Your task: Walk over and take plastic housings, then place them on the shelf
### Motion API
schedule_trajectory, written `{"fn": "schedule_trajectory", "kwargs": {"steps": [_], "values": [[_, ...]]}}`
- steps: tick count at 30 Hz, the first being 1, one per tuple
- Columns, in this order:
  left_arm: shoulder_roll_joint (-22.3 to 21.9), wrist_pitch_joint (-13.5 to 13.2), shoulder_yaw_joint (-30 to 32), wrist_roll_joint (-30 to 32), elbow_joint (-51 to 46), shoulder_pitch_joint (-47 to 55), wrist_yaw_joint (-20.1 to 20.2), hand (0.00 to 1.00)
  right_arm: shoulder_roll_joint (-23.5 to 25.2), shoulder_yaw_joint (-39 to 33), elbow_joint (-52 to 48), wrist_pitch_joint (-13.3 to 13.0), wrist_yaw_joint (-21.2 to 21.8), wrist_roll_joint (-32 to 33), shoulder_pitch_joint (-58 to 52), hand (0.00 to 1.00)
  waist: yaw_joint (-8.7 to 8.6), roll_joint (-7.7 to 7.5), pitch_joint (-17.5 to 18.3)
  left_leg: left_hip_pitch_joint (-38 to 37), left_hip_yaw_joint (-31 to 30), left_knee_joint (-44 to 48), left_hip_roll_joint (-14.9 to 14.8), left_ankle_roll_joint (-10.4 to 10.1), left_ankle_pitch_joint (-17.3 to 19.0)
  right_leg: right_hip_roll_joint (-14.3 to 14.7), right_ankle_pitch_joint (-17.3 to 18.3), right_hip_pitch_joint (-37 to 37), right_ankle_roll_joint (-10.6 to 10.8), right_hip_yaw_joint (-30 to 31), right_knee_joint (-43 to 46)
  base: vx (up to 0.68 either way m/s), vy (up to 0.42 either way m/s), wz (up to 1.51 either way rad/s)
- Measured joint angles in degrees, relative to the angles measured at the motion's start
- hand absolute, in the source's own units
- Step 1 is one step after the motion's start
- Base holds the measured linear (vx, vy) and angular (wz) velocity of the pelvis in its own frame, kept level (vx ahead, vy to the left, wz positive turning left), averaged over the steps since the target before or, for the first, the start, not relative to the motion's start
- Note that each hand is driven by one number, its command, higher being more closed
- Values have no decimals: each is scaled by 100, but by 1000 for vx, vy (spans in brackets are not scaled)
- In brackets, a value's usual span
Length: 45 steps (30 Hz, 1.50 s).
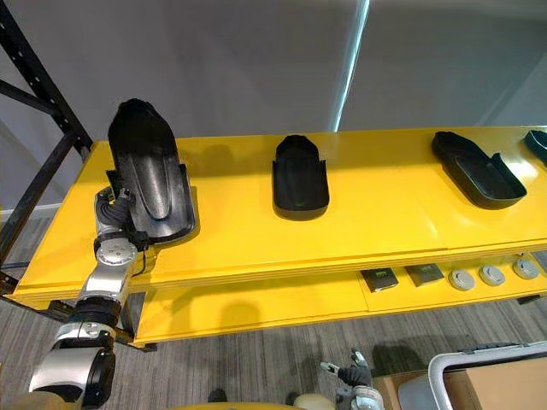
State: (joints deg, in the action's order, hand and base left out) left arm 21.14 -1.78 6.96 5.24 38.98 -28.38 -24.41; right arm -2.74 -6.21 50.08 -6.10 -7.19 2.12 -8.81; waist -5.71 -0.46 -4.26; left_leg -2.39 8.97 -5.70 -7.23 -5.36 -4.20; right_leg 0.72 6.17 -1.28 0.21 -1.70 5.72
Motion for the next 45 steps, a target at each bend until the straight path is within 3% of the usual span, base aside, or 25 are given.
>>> {"fn": "schedule_trajectory", "kwargs": {"steps": [10, 20, 25, 27, 33, 34, 40, 45], "values": [[101, 32, -10, -9, 420, -410, 186, 0, -7, 0, -3, -7, 13, 1, 1, 0, -29, 1, -5, 0, -8, 10, 2, -3, 2, 1, 0, -12, -1, -5, -20, 17, 0, 0], [81, 37, 0, -61, 310, -408, -36, 0, -11, 1, 19, -9, 7, 4, -2, 0, -27, -36, -34, -11, -32, -19, 8, -3, 2, -40, 0, -38, 0, -28, -31, 1, 1, 1], [-285, -85, 0, 210, -2055, 240, -429, 0, -9, 0, 20, -16, -12, 5, -5, 0, 23, -47, -52, 31, -124, 10, 43, -2, -1, -57, 0, -84, 0, -134, -87, 34, 2, 11], [-774, -239, -5, 417, -3173, 960, -479, 0, -5, -6, 25, -16, -30, 4, -1, 0, 36, -41, -55, -31, -140, 8, 55, -2, -1, -47, 0, -162, 0, -147, -96, 33, -10, 5], [-1379, -405, -130, 646, -4201, 2488, -424, 0, 9, -75, 26, -21, -37, 3, 17, 0, 78, 5, -82, -21, -159, -20, 31, 0, 0, -62, 0, -146, -2, -160, -88, -24, 5, 1], [-1420, -448, -236, 690, -4379, 2813, -384, 100, 9, -80, 26, -21, -37, 3, -9, 0, 146, 11, -87, -9, -173, -20, 29, 0, 0, -61, 0, -138, -1, -173, -88, -56, 8, 7], [-1436, -628, -522, 891, -4611, 3948, 63, 100, 37, -174, 36, -17, -40, -3, -82, 0, 359, 6, -84, 65, -285, -19, 51, 0, -2, -89, 66, -104, 91, -320, -96, -31, 7, 14], [-1536, -635, -556, 883, -4514, 4312, 448, 100, 147, -174, 34, -8, -38, -16, -69, 0, 371, -10, -74, 74, -419, 12, 104, 3, -5, -134, 63, -183, 88, -434, -96, 39, 8, 12]]}}
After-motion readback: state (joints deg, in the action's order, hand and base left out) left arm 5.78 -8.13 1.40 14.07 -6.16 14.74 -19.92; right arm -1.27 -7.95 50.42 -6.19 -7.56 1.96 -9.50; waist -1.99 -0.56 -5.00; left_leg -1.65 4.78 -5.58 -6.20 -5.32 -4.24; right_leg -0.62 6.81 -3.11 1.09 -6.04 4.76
